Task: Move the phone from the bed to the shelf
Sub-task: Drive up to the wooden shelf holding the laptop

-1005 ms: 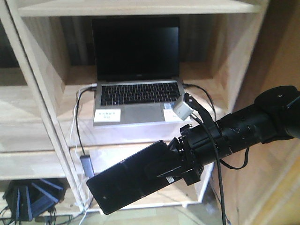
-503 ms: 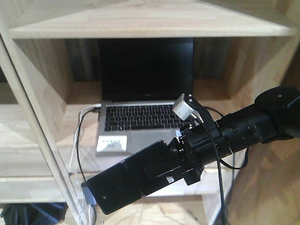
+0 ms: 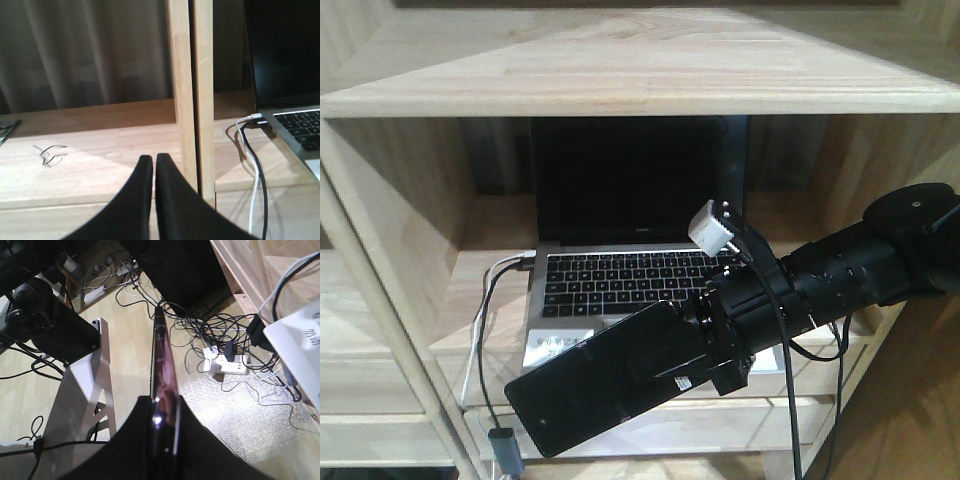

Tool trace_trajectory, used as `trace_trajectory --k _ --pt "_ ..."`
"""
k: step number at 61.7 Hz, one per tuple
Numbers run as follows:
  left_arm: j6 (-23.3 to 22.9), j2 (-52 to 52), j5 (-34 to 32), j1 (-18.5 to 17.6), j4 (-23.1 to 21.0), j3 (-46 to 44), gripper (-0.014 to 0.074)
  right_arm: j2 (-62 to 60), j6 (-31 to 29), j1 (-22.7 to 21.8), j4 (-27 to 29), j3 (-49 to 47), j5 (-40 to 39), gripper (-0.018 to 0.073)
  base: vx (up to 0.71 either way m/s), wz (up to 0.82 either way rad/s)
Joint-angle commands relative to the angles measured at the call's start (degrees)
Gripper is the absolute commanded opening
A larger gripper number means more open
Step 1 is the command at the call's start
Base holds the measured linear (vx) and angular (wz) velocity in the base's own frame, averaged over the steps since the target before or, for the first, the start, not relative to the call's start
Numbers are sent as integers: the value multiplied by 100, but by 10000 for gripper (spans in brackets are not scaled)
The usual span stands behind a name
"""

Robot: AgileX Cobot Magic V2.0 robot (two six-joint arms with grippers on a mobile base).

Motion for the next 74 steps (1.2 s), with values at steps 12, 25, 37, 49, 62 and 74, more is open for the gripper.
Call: trace_trajectory --k 12,25,37,49,62,74 --pt "-33 -77 -415 -20 -52 -122 1 -227 0 -22 426 -132 629 -2 6 -3" --pt "-33 -77 -415 -20 -52 -122 1 -227 0 -22 426 -132 629 -2 3 -2" --pt "-33 -77 -415 -20 -52 -122 1 -227 0 -22 426 -132 629 -2 0 0" --pt "-33 -77 -415 -20 -52 -122 1 -227 0 -22 426 -132 629 -2 0 0" --pt "-33 -77 -415 -20 -52 -122 1 -227 -5 -23 453 -132 559 -2 0 0" --pt "-33 -77 -415 -20 -52 -122 1 -227 23 -23 470 -132 577 -2 0 0"
